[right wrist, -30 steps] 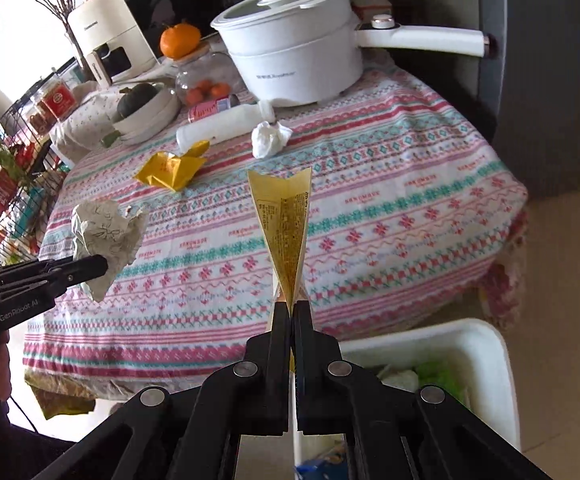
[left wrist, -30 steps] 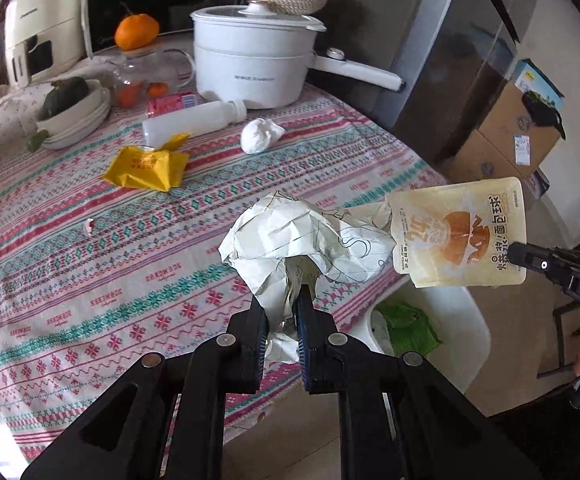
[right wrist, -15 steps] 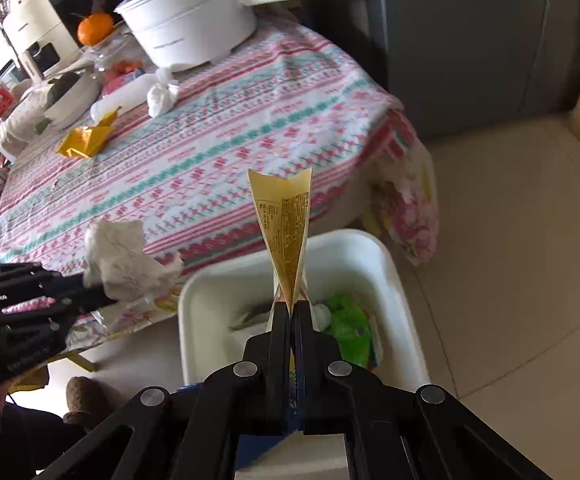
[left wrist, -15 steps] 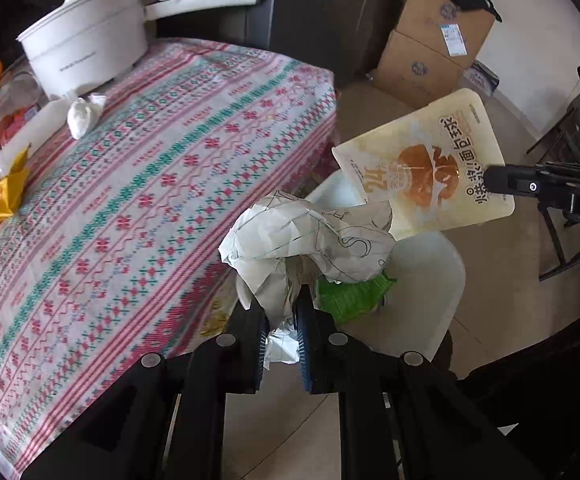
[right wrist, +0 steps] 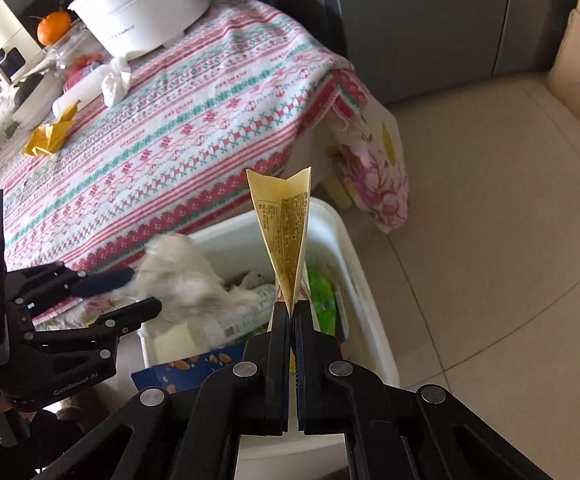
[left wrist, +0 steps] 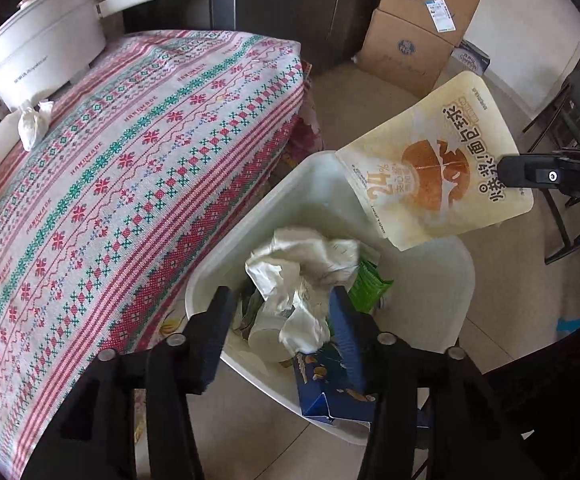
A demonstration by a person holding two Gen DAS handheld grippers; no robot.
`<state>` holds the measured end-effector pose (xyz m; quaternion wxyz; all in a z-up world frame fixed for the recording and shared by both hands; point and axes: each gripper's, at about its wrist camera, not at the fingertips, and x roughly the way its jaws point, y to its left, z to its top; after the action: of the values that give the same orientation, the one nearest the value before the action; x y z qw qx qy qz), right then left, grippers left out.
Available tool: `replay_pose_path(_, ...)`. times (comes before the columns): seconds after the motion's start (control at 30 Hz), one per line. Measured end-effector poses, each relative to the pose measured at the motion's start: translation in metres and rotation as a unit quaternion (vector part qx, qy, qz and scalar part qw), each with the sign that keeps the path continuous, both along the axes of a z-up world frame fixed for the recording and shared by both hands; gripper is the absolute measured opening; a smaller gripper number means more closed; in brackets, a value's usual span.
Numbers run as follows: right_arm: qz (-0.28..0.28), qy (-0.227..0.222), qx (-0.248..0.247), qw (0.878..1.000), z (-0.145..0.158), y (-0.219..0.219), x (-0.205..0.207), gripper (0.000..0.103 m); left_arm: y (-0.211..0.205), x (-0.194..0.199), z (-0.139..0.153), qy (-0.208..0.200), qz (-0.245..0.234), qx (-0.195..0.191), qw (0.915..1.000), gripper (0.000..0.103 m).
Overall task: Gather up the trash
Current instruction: 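Carry the crumpled paper and bread pouch to the bin and release both, then grasp the yellow snack bag with the left tool while the right tool grasps the white tissue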
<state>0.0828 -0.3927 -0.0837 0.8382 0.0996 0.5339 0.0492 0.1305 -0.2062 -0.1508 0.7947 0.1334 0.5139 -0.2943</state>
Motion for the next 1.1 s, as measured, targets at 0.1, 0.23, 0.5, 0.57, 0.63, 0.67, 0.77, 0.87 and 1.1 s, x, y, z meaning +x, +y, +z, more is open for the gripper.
replay_pose_path(0.1,0.002,0.002,-0.002,1.000,-0.001,0.000,-0.001,0.002,0.004,0.001,0.009,-0.007,0.003,-0.007,0.9999,0.066)
replay_pose_path(0.23,0.002,0.006,-0.004,1.000,-0.002,0.002,0.000,0.003,0.019,0.005,0.019,-0.006,0.021,-0.017,0.9996,0.069)
replay_pose_path(0.5,-0.005,0.025,0.010,1.000,-0.006,0.012,0.009,0.053,0.058,0.015,0.036,-0.017,0.067,-0.020,0.9974,0.072)
replay_pose_path(0.57,-0.010,0.019,0.021,1.000,-0.003,0.012,0.011,0.054,0.070,0.016,0.041,-0.018,0.080,-0.023,0.9963,0.074)
replay_pose_path(0.63,-0.009,0.013,0.015,1.000,0.001,0.015,0.012,0.055,0.080,0.019,0.043,-0.018,0.093,-0.024,0.9952,0.075)
replay_pose_path(0.67,-0.010,0.011,0.013,1.000,0.002,0.017,0.012,0.056,0.085,0.020,0.045,-0.018,0.098,-0.025,0.9947,0.076)
replay_pose_path(0.77,-0.009,0.012,0.014,1.000,0.003,0.021,0.016,0.058,0.099,0.021,0.049,-0.022,0.114,-0.026,0.9929,0.076)
replay_pose_path(0.87,-0.007,0.014,0.007,1.000,0.003,0.027,0.020,0.060,0.111,0.023,0.052,-0.027,0.128,-0.024,0.9911,0.077)
replay_pose_path(1.1,0.002,0.008,-0.007,1.000,0.008,0.046,0.032,0.068,0.137,0.028,0.059,-0.032,0.155,-0.025,0.9871,0.078)
